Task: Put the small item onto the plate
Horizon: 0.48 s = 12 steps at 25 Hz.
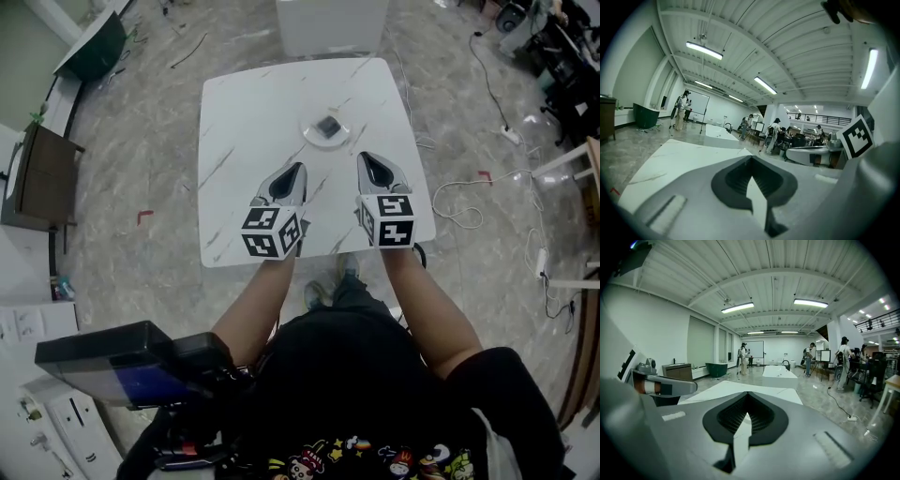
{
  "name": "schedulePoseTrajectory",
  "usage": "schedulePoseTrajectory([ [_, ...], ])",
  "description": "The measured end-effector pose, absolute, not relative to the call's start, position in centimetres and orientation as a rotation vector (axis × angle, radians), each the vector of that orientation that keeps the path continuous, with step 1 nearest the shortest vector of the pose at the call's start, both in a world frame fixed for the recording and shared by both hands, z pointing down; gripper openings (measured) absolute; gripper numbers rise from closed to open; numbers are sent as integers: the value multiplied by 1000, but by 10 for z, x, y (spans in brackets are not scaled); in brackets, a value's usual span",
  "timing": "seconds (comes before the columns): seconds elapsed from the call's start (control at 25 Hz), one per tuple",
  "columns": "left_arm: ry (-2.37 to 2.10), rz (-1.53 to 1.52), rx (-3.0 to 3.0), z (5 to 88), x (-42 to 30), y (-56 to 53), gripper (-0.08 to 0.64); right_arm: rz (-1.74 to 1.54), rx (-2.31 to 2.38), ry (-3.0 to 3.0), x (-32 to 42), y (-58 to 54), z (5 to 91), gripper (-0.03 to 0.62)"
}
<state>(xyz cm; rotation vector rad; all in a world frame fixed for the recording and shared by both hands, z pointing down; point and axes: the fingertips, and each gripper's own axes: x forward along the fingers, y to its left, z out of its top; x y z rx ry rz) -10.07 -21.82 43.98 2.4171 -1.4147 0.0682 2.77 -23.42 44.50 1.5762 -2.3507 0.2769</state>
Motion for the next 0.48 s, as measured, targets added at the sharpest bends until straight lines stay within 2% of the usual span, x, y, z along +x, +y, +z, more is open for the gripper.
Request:
schedulePoseTrajectory([
  [0.48,-1460,51,2444,430,-104,-220,0,251,1586,-2355,25,-237,444,18],
])
